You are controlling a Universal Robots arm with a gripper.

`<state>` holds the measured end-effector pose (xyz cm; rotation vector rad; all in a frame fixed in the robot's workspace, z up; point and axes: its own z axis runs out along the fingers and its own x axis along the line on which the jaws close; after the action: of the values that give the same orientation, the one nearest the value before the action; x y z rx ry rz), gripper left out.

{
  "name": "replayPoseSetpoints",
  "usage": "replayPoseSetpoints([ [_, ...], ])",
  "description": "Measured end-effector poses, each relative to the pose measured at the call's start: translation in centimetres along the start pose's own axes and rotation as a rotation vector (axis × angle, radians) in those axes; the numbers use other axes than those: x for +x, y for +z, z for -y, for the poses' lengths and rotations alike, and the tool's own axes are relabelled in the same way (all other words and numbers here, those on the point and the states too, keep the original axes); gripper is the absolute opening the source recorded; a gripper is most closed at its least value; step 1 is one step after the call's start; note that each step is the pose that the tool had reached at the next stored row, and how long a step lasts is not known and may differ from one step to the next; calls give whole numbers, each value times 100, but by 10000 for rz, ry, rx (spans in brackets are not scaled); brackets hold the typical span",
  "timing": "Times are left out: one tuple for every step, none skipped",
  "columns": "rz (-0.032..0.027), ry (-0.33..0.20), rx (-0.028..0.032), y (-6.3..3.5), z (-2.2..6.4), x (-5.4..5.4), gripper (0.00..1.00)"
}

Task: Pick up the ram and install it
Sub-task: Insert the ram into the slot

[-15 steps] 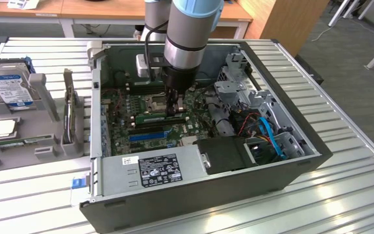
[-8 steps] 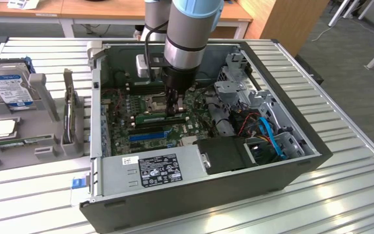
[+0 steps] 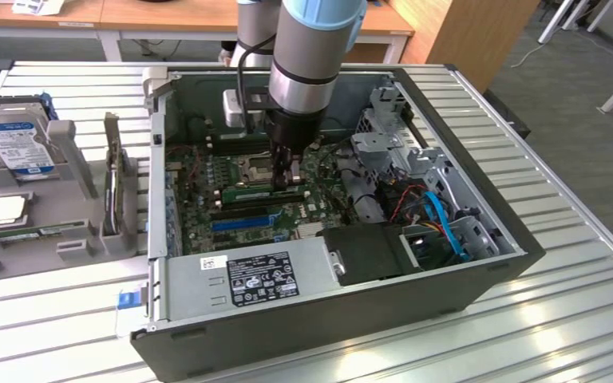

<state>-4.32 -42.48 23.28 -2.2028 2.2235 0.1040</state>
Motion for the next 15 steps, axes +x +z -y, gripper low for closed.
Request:
replayPoseSetpoints([
  [0,0,-1,0,0,0,11],
  [3,0,1,3,0,0,11],
  [2,0,1,5,0,0,11],
  [1,0,0,4,0,0,11],
  [1,1,-2,4,6,0,11],
  [1,0,-2,4,6,0,11],
  [0,1,-2,4,6,0,11],
  [1,0,-3,4,6,0,11],
  [1,0,-3,4,6,0,11],
  [1,0,-2,4,6,0,11],
  [2,0,-2,4,6,0,11],
  [1,1,-2,4,6,0,11],
  [2,1,-2,4,6,0,11],
  [2,1,-2,2,6,0,11],
  [-1,1,-3,-4,6,0,11],
])
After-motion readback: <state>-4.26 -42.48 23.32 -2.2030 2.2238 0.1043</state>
